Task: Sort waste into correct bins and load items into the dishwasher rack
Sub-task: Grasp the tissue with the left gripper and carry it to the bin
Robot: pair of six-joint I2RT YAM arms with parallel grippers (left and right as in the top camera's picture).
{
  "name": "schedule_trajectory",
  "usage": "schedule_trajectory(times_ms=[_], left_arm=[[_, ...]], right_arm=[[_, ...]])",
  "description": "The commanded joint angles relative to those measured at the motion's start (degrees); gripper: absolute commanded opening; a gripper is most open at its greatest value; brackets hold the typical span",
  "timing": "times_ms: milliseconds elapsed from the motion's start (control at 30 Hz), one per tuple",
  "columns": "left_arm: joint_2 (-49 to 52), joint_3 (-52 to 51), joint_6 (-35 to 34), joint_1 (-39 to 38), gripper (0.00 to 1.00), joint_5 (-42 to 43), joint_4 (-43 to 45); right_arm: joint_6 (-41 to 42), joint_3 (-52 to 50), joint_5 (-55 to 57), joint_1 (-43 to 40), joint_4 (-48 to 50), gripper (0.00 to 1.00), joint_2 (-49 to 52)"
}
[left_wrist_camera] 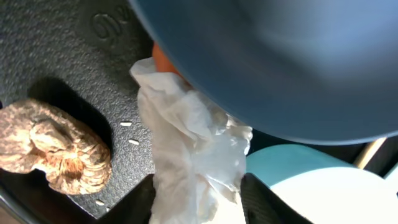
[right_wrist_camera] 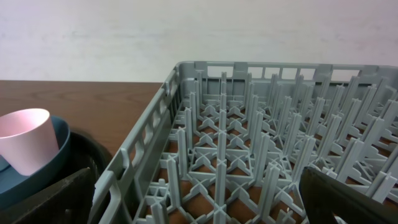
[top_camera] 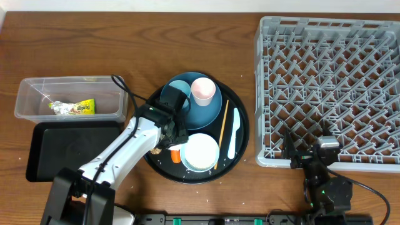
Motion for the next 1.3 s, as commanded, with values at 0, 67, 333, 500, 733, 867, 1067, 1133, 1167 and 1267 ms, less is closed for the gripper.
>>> schedule_trajectory(times_ms=[0,67,333,500,733,867,1067,1133,1167,1267], left_arm=[[0.1,-0.7,-0.1,0.1,0.39,-1.1,-0.2],[0.1,-0.7,-0.1,0.1,0.38,-1.1,-0.2],[-0.7,0.2,0.2,0.1,0.19,-1.1,-1.1],[-3.2,2.2,0.6,0.2,0.06,-1.1,-3.4],[-9.2,7.4,3.2,2.6,0.06,-1.6,-9.6],[-12.4,11.8,4.6,6.9,0.06,-6.0,-13.1],[-14.4,14.2,5.1,17.4,0.06,-11.4,-11.3],[-13.9,14.1,5.1,21.7,0.06,-11.6,-9.9],[-13.5,14.1,5.1,24.0,0.06,-11.6,-9.0],[-11.8,14.1,5.1,30.0,0.06,-11.6,-6.0]], right_arm=[[-0.4,-0.1,-0.2,0.0,-0.2,0.99,-0.3],[-0.4,-0.1,-0.2,0.0,-0.2,0.99,-0.3],[-0.4,-0.1,-0.2,0.0,-0.2,0.99,-0.3],[-0.4,-0.1,-0.2,0.0,-0.2,0.99,-0.3],[-0.4,-0.1,-0.2,0.0,-0.2,0.99,-0.3],[-0.4,-0.1,-0.2,0.0,-0.2,0.99,-0.3],[-0.4,-0.1,-0.2,0.0,-0.2,0.99,-0.3],[-0.4,-0.1,-0.2,0.0,-0.2,0.99,-0.3],[-0.4,-0.1,-0.2,0.0,-0.2,0.99,-0.3],[-0.4,-0.1,-0.2,0.0,-0.2,0.99,-0.3]])
